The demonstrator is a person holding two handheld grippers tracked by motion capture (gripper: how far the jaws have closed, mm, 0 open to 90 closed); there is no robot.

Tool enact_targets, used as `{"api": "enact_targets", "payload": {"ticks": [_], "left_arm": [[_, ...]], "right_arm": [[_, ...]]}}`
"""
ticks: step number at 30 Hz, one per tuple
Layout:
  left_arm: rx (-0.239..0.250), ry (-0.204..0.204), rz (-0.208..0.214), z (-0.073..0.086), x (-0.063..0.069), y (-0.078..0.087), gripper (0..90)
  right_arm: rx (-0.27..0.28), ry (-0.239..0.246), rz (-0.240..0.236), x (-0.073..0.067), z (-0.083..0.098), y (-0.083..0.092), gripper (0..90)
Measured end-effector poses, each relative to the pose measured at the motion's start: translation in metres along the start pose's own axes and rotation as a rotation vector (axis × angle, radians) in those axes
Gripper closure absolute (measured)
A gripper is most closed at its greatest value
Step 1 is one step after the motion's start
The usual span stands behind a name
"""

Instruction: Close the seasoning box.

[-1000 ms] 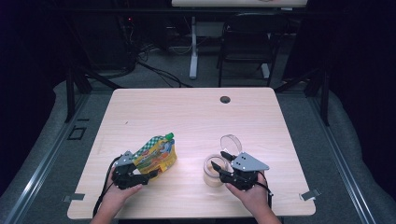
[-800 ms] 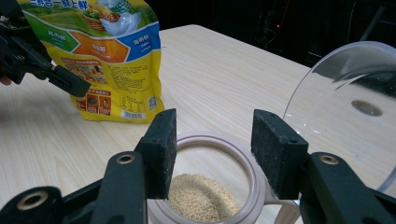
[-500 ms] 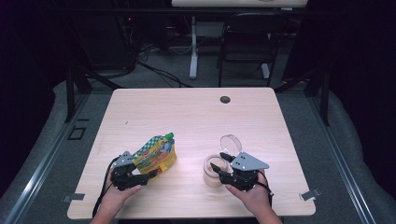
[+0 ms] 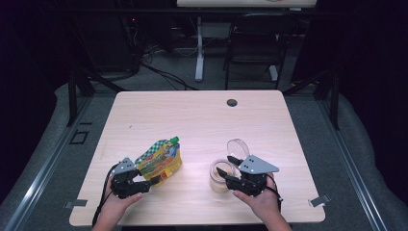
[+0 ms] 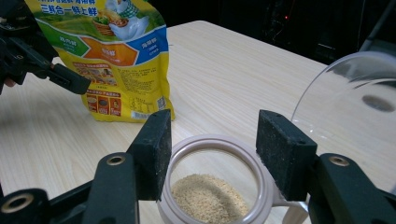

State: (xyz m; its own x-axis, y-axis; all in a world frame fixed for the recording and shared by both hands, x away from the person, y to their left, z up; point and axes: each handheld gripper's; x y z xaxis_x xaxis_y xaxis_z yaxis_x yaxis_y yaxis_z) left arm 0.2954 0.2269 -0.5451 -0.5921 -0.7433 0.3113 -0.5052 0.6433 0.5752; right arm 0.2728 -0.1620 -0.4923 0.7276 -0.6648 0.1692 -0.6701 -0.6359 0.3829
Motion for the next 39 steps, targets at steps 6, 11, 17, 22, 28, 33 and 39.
{"api": "enact_targets", "payload": {"ticks": [6,11,17,22,28,33,39], "left_arm": [[0.0,-0.014,0.008,0.004,0.003,0.006,44.0],[0.008,0.007,0.01,0.006,0.005,0.009,45.9],[0.011,0.007,0.012,0.005,0.004,0.011,50.6],[0.015,0.011,0.012,0.004,0.002,0.011,53.0],[0.007,-0.004,0.0,0.004,0.005,0.01,53.4],[0.007,-0.005,0.001,0.003,0.006,0.008,53.5],[0.002,-0.013,0.003,0.003,0.007,0.008,53.3]], "right_arm": [[-0.009,-0.022,-0.009,0.004,-0.005,0.01,54.2],[-0.026,-0.032,0.019,0.008,-0.01,0.019,65.2],[-0.051,-0.047,0.023,0.014,-0.012,0.025,74.4],[-0.079,-0.057,0.015,0.018,-0.012,0.029,83.6],[-0.108,-0.075,-0.017,0.026,-0.008,0.031,90.0],[-0.111,-0.08,-0.028,0.028,-0.002,0.03,90.0],[-0.125,-0.092,-0.041,0.031,0.003,0.031,90.0]]}}
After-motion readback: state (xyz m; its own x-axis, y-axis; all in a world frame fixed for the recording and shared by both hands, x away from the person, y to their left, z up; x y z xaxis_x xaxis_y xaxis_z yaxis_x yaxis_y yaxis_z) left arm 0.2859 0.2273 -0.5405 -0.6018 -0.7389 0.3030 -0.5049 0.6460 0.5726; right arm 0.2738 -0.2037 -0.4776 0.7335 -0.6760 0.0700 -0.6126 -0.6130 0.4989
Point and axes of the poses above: each handheld gripper's, and its own axes: y roughly backward along the jaws, z roughly out of its underside, x roughly to its right, and after that the axes turned 8 degrees about y, right-handed
